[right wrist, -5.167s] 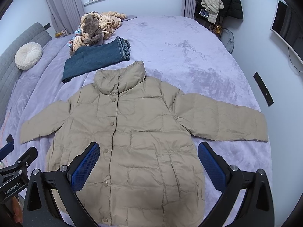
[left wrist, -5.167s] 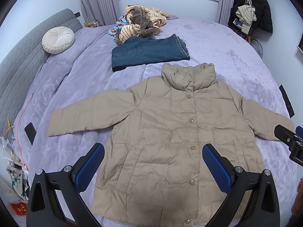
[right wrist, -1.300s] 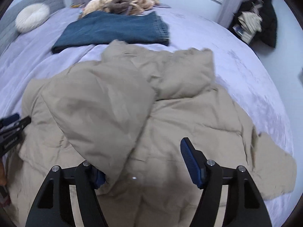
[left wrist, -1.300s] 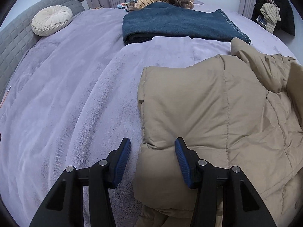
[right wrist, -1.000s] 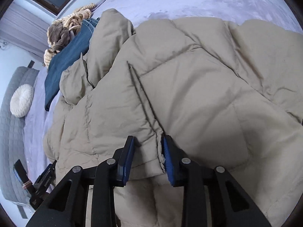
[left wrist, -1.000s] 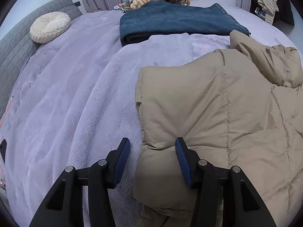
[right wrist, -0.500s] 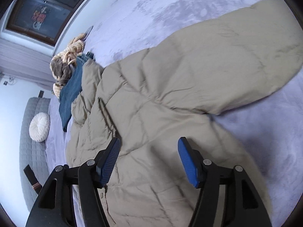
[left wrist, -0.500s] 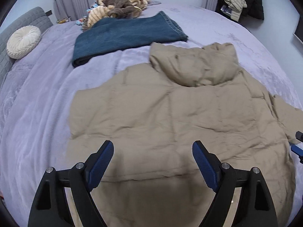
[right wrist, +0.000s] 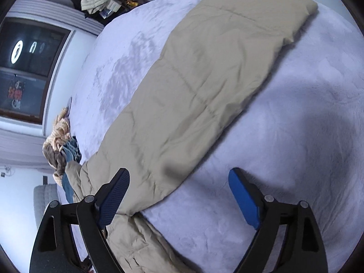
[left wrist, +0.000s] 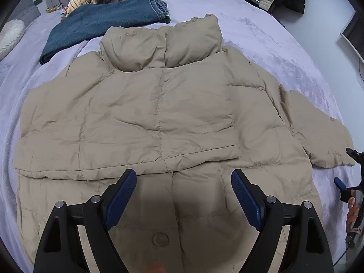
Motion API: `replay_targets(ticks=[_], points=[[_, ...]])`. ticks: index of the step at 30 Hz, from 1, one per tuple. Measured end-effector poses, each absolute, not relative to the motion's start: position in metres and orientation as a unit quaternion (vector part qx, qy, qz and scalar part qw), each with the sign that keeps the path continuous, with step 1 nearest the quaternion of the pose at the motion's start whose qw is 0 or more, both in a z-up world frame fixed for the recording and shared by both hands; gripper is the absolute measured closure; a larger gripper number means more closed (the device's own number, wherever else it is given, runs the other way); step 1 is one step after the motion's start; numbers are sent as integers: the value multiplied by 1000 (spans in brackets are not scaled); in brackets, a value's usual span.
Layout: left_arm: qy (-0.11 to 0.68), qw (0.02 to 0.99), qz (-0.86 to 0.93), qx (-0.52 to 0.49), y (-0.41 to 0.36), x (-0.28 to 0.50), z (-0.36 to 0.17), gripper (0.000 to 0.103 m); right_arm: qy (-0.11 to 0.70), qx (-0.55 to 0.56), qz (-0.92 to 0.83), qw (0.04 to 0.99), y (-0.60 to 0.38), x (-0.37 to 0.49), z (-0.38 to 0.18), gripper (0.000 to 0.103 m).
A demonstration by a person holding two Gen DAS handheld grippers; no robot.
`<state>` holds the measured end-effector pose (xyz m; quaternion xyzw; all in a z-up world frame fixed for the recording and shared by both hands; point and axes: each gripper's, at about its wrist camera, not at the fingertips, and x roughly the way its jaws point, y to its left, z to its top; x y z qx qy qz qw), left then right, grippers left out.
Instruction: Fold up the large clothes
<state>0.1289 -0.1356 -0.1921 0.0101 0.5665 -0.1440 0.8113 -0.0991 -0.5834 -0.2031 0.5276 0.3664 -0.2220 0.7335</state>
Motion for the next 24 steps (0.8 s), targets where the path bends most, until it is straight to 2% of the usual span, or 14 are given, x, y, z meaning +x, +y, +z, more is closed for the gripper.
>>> replay_targets(ticks=[6, 16, 17, 18, 19, 20, 24], points=[[592, 792, -150, 8, -151, 129, -199, 17, 319, 560, -215, 734, -617, -90, -209, 0], [562, 818, -126, 8, -147, 129, -179, 17, 250, 664, -154, 687, -657, -55, -219, 1], [556, 822, -122, 7, -143, 130, -176, 17, 247, 677, -154, 676, -657, -52, -222, 8], [551, 826, -116, 4, -137, 132, -174, 17, 248, 685, -156, 667, -655, -51, -223, 20], [548, 829, -114, 1, -132, 133, -172, 17, 261, 688, -161, 657, -654, -47, -226, 63], [543, 832, -113, -3, -125, 135, -171, 17, 273, 687, -163, 653, -653, -44, -228, 89], [531, 840, -108, -13, -95, 142, -171, 17, 290, 621, -165, 709, -631, -21, -196, 92]])
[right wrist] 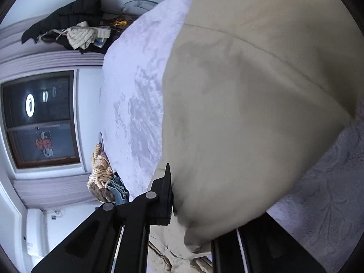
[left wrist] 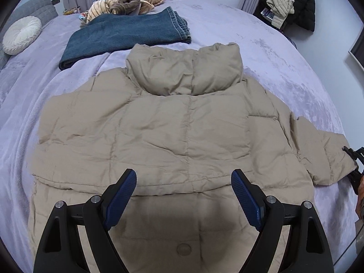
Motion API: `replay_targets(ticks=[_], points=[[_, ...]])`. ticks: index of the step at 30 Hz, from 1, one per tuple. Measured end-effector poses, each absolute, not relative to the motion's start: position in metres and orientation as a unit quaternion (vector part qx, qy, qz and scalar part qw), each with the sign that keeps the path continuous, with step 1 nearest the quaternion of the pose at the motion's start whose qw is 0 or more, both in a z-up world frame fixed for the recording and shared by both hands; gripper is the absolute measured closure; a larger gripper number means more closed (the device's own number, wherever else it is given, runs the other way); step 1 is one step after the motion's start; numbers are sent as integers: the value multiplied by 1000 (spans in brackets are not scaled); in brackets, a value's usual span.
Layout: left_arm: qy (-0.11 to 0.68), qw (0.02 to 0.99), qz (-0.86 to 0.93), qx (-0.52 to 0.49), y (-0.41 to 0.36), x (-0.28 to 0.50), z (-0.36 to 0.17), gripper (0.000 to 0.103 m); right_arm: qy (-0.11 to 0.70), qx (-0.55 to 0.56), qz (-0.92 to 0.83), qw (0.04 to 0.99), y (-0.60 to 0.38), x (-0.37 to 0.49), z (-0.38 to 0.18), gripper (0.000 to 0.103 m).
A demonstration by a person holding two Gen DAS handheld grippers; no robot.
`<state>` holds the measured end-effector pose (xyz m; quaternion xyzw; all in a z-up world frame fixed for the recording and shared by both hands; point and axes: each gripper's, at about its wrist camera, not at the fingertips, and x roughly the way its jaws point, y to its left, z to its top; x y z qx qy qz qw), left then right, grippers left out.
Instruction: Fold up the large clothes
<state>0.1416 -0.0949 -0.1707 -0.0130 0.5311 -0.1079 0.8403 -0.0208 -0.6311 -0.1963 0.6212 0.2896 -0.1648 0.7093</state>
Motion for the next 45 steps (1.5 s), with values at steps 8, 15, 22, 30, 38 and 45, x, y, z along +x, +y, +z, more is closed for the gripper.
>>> replay_targets(ticks=[8, 15, 22, 30, 38, 45], points=[[533, 841, -85, -32, -23, 157, -174, 17, 339, 422, -47, 840, -490, 87, -92, 92], [527, 848, -51, -36, 44, 168, -176, 17, 420, 164, 56, 891, -280, 144, -84, 92], [535, 844, -30, -33, 80, 172, -197, 17, 508, 99, 47, 854, -198, 152, -178, 92], [544, 838, -36, -30, 79, 179, -209, 17, 536, 152, 39, 830, -213, 137, -189, 28], [533, 840, -70, -74, 87, 185, -198, 17, 450, 374, -43, 810, -311, 112, -176, 47], [516, 837, -114, -144, 110, 191, -187, 17, 459, 211, 75, 859, -222, 154, -143, 88]])
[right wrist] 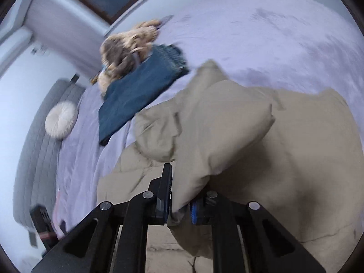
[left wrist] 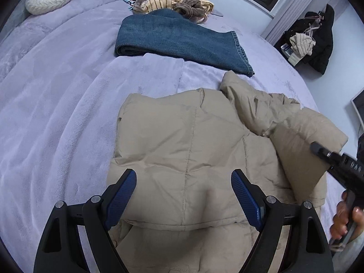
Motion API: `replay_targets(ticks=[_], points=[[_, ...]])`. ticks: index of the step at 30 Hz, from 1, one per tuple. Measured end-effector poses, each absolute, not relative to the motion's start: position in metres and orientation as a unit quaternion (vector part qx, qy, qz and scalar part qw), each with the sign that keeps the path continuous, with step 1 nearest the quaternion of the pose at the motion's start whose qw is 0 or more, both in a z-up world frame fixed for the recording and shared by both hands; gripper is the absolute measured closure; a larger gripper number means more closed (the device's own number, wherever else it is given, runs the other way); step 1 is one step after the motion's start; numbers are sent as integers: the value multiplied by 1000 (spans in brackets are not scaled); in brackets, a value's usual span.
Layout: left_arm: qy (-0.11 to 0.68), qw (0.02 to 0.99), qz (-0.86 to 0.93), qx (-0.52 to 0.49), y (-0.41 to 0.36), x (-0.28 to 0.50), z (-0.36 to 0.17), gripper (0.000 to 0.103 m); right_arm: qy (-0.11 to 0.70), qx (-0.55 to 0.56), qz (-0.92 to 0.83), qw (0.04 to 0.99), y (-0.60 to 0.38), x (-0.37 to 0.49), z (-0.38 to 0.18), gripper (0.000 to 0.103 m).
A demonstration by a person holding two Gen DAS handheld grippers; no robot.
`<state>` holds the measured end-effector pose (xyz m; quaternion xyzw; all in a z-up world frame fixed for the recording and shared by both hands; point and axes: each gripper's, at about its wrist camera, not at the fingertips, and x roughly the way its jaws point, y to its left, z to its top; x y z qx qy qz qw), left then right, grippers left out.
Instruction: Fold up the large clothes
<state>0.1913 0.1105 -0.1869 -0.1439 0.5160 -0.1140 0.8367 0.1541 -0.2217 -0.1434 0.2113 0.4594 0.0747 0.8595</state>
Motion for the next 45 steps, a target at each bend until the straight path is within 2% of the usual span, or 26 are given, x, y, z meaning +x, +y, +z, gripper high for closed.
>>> replay_targets(ticks=[3, 4, 5, 6, 12, 13, 15, 16, 18, 19, 20, 21, 22, 26, 31, 34, 35, 36, 37, 38, 39, 41, 43, 45], points=[[516, 820, -137, -206, 120, 196, -188, 17, 497, 97, 125, 853, -157, 154, -153, 84], [516, 814, -146, -225, 121, 197, -189, 17, 512, 72, 135, 845, -142, 151, -160, 66], [516, 809, -154, -237, 121, 198, -190, 17, 524, 62, 143, 837, -134, 148, -166, 41], [517, 803, -164, -246, 118, 199, -190, 17, 534, 64, 149, 830, -131, 143, -171, 34], [534, 778, -224, -244, 81, 208, -199, 17, 547, 135, 109, 819, -209, 85, -175, 33], [540, 773, -227, -243, 74, 211, -204, 17, 544, 152, 84, 821, -234, 73, -176, 35], [551, 764, -230, -243, 60, 216, -214, 17, 543, 182, 37, 819, -279, 52, -181, 65], [556, 762, -233, -239, 50, 219, -219, 17, 550, 197, 11, 811, -301, 42, -187, 85], [563, 763, -230, -220, 31, 225, -227, 21, 556, 229, -25, 799, -337, 31, -198, 90], [563, 765, -231, -212, 20, 227, -230, 30, 556, 240, -41, 794, -353, 26, -204, 92], [566, 764, -233, -204, 11, 229, -232, 63, 557, 246, -51, 791, -362, 28, -207, 93], [574, 762, -232, -192, 2, 231, -234, 90, 556, 246, -59, 792, -370, 31, -210, 94], [576, 762, -231, -186, -4, 231, -233, 91, 552, 239, -63, 796, -375, 35, -210, 94], [541, 802, -211, -138, -8, 219, -219, 92, 507, 128, -108, 845, -379, 53, -182, 95], [561, 794, -194, -132, -2, 221, -245, 92, 533, 157, -124, 822, -405, 66, -212, 101], [556, 805, -178, -105, -4, 219, -243, 87, 538, 171, -119, 817, -405, 67, -225, 102], [553, 811, -167, -92, -4, 218, -239, 79, 540, 178, -115, 815, -405, 65, -222, 100], [548, 819, -153, -76, -3, 216, -234, 60, 545, 184, -106, 811, -404, 62, -217, 97], [539, 831, -130, -53, -1, 212, -226, 46, 550, 186, -99, 809, -404, 57, -212, 96], [525, 843, -112, -39, 3, 208, -218, 24, 555, 189, -89, 805, -404, 50, -206, 91], [507, 855, -101, -31, 8, 203, -210, 22, 557, 189, -86, 804, -403, 42, -203, 86], [496, 862, -104, -26, 19, 200, -197, 22, 558, 183, -85, 805, -402, 23, -190, 54], [488, 867, -101, -31, 26, 200, -185, 25, 537, 174, -94, 820, -399, 10, -175, 51], [482, 868, -116, -30, 26, 202, -177, 65, 510, 157, -112, 838, -400, 6, -160, 51]])
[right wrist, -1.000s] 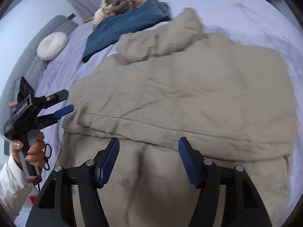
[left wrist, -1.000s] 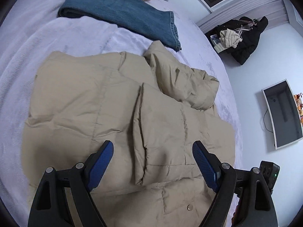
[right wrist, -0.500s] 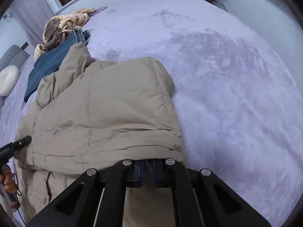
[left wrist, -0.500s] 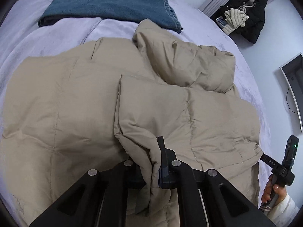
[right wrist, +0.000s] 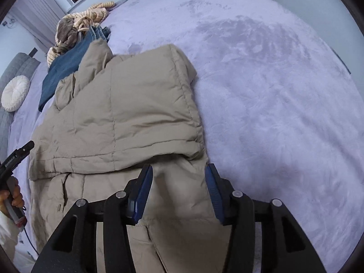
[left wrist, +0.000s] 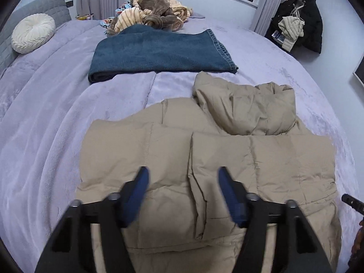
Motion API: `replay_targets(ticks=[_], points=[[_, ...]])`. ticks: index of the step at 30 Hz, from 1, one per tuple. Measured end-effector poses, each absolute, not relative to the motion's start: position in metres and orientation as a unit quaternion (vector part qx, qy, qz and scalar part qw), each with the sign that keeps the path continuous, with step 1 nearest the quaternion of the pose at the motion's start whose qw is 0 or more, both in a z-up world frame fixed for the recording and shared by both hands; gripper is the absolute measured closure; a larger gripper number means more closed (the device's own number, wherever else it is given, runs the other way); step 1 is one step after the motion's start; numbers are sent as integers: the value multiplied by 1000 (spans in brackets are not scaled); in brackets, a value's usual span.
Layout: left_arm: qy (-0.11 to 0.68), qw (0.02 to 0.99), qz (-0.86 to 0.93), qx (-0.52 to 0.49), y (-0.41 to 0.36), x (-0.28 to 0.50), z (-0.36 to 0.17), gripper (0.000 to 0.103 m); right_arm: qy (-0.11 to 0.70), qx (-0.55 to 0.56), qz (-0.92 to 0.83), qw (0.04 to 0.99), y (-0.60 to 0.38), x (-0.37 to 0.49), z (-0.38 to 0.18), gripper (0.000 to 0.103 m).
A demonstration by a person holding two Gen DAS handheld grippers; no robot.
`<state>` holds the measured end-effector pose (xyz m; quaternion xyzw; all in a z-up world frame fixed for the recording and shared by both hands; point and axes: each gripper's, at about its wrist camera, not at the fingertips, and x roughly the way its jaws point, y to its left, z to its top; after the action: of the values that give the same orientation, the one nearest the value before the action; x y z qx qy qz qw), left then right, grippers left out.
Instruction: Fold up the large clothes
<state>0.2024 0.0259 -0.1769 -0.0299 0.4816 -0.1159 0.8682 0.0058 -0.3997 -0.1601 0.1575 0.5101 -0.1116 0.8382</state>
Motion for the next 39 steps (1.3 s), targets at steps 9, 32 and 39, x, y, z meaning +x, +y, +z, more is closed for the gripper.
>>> replay_targets(ticks=[9, 32, 39], points=[[510, 849, -130, 40, -33, 203, -224, 68, 522, 173, -80, 831, -396, 90, -196, 87], [540, 841, -40, -3, 14, 109, -179, 22, 552, 252, -42, 794, -395, -5, -181, 51], [548, 836, -2, -32, 25, 53, -181, 0, 565, 264, -22, 782, -386, -36, -187, 40]])
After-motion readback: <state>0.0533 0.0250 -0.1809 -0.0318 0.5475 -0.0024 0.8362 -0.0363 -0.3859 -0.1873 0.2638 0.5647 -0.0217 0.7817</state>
